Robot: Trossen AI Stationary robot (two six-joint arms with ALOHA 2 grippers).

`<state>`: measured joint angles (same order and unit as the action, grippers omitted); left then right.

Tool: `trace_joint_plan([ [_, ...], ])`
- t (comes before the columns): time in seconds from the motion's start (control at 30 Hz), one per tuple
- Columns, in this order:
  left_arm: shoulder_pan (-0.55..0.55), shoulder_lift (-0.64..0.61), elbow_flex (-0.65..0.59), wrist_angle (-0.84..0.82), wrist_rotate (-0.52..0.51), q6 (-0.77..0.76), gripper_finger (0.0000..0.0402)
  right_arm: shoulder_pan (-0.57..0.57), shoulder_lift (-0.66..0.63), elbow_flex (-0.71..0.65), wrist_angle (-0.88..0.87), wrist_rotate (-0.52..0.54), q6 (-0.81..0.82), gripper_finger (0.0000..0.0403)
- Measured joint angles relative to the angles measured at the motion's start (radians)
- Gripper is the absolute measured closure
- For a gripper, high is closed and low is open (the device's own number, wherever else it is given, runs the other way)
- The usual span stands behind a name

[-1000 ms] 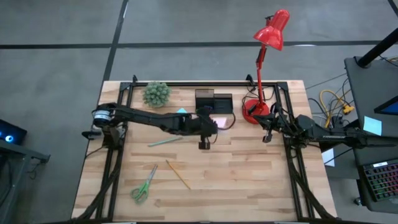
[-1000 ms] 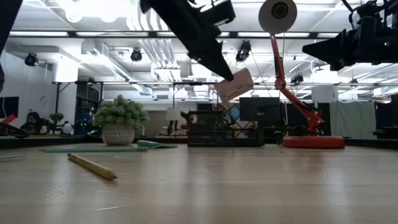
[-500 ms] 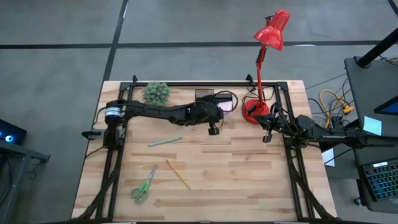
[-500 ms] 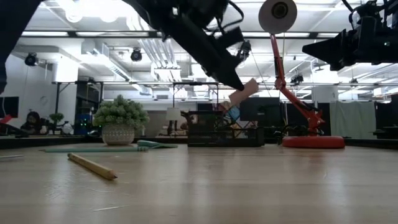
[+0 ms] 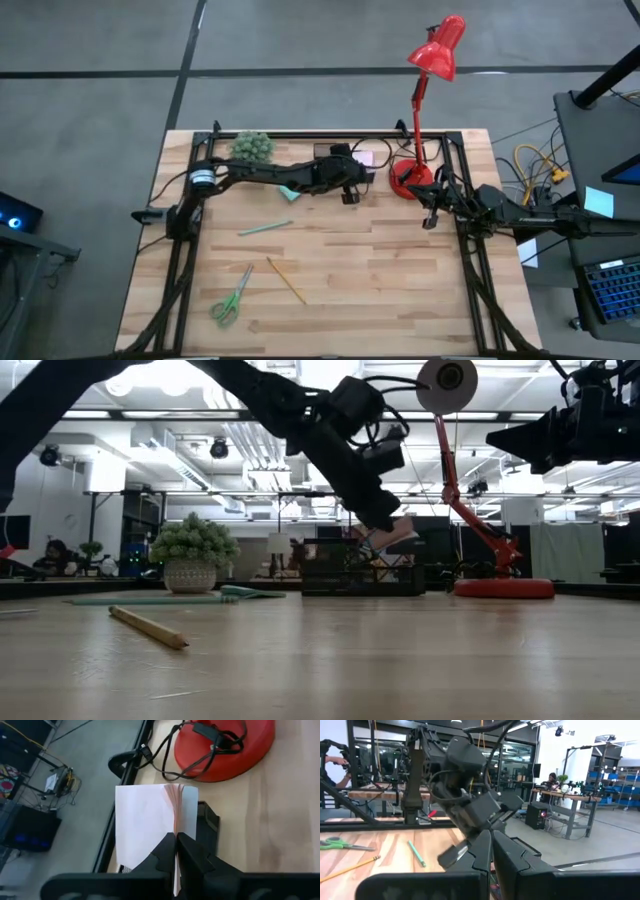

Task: Pick and place office supplies into organizer
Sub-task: Put the pink sticky notes into the desk organizer

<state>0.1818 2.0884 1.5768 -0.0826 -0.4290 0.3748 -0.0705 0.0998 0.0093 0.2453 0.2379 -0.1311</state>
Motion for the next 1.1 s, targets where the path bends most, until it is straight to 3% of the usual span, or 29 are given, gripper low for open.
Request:
trace_joint_plan([
  [1.1, 0.022, 0.111, 0.048, -0.031, -0.052, -0.003, 0.0402, 0.0, 0.0, 0.0, 0.082, 0.0, -0.027, 0.0394],
])
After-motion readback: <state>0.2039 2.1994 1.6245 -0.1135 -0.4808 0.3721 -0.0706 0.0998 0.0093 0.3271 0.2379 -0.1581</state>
